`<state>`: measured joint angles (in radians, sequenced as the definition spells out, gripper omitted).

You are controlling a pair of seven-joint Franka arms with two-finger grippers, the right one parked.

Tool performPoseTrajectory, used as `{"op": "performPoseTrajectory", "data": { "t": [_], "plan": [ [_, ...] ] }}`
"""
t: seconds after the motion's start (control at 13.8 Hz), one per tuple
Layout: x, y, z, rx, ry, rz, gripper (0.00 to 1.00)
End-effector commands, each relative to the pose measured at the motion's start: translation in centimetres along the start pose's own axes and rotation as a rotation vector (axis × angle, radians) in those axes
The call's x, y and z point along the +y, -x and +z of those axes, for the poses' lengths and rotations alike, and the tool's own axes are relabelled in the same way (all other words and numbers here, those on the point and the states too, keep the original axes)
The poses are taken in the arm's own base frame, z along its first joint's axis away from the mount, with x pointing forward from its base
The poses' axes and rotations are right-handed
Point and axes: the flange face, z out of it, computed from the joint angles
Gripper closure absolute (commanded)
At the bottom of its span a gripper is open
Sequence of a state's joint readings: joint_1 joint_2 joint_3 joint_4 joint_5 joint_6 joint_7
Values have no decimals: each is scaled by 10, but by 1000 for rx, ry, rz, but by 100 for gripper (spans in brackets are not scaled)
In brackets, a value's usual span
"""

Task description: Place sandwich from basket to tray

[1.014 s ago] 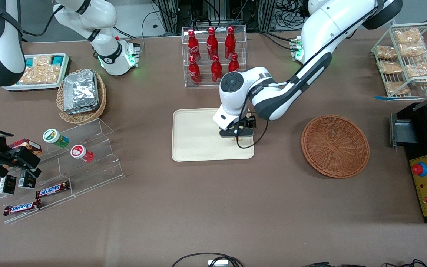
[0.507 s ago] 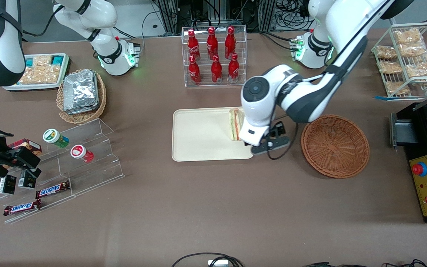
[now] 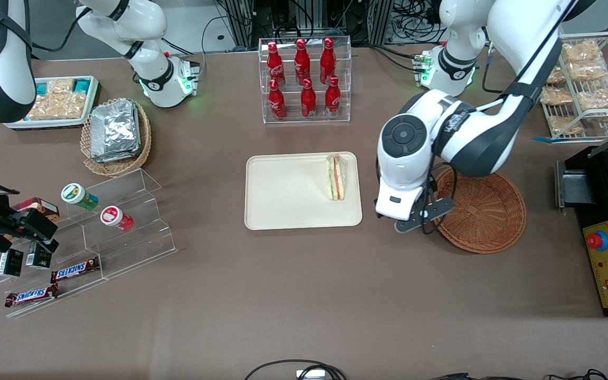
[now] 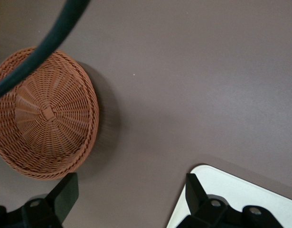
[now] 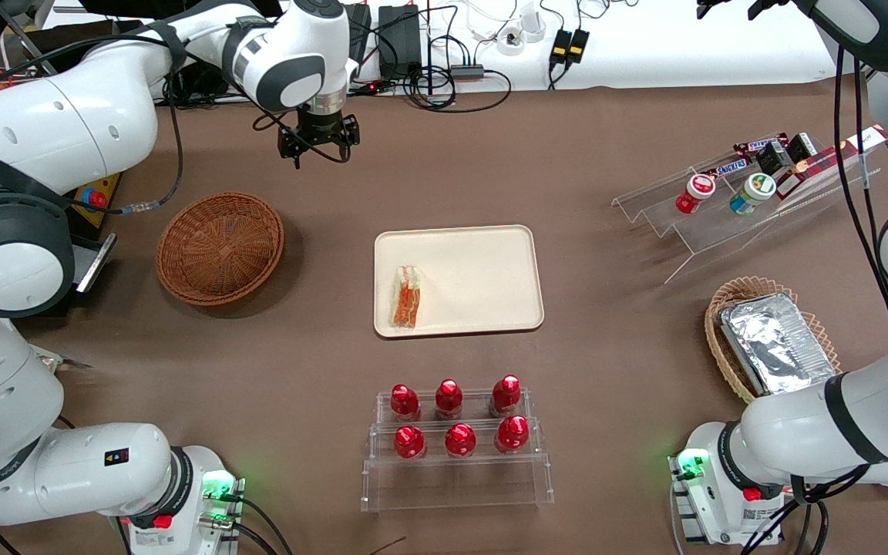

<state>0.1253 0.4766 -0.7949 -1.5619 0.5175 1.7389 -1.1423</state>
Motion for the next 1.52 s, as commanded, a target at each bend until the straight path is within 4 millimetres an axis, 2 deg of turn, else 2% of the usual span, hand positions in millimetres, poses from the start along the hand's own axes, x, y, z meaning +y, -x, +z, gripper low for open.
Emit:
{"op": "performPoseTrajectory", "data": {
  "t": [0.0, 0.07, 0.22, 0.43, 0.58, 0.72, 1.01, 1.23, 1.45],
  "plan": [
    [-45, -16, -33, -25, 14, 38, 1],
    [-74, -29, -46, -42, 24, 78, 1],
    [-113, -44, -60, -78, 29, 135, 1],
    [-182, -67, -80, -130, 70, 212, 1],
    [-224, -75, -94, -153, 110, 278, 1],
    [-257, -77, -104, -180, 143, 350, 1],
    [-288, -73, -125, -169, 159, 472, 1],
    [-295, -69, -134, -153, 178, 581, 1],
    [-295, -69, -133, -155, 177, 574, 1]
  ]
}}
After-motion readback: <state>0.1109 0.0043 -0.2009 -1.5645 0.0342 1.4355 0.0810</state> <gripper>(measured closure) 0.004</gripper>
